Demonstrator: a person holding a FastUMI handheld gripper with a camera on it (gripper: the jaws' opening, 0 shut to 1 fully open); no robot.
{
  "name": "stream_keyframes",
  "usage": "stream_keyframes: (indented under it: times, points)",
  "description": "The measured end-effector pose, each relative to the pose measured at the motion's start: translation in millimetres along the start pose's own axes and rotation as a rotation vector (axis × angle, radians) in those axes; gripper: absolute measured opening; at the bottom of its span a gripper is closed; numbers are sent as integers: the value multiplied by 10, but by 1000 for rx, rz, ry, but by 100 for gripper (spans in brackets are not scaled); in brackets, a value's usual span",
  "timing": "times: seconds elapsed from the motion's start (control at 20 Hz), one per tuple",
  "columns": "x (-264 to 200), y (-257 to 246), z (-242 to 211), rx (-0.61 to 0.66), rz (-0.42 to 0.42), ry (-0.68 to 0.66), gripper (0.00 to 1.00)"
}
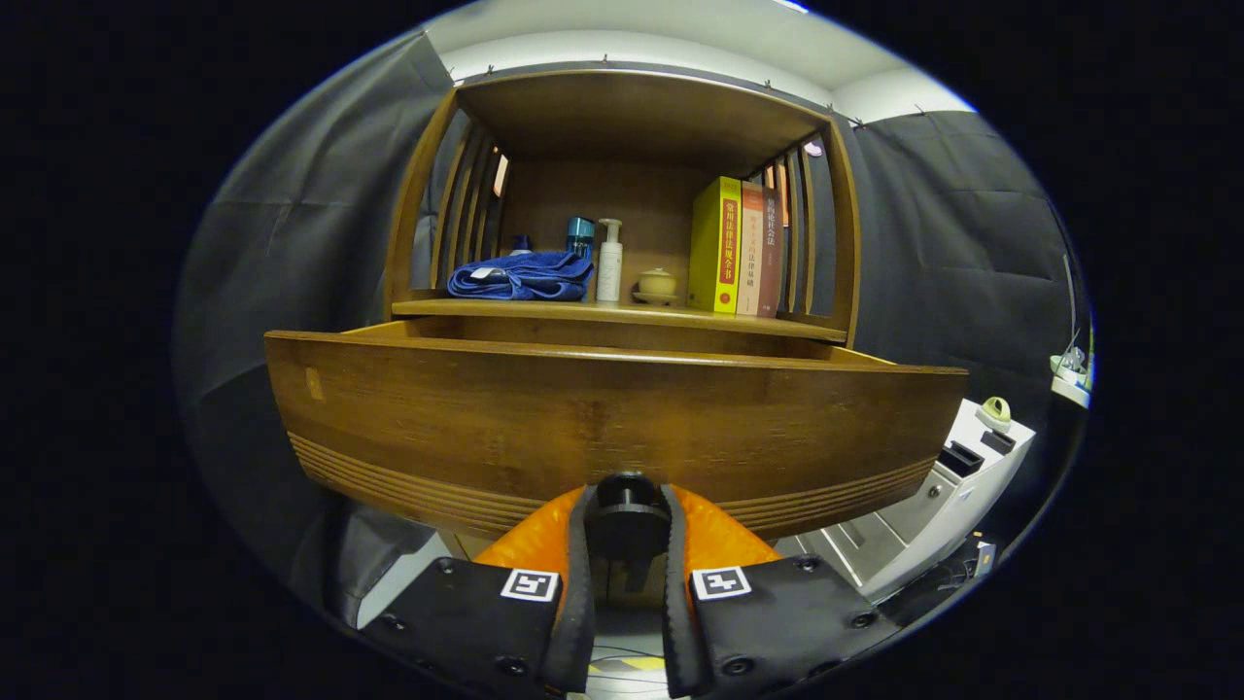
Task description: Pull open the drawer, take out the items inside it, and place them on the countertop above the cabinet.
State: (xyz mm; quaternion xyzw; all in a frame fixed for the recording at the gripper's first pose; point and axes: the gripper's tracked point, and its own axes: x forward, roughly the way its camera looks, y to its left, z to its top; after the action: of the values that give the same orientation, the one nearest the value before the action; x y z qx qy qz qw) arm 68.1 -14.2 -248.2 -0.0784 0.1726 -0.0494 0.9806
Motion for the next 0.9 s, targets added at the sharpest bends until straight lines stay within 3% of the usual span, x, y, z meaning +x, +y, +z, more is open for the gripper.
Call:
stream_keyframes:
  times: [0.5,0.85,0.9]
  points:
    - [-32,18,-138,30,11,-14,36]
    - [-49,46,-98,63,37,-74,50]
    - [-74,68,-55,67,48,-87,56]
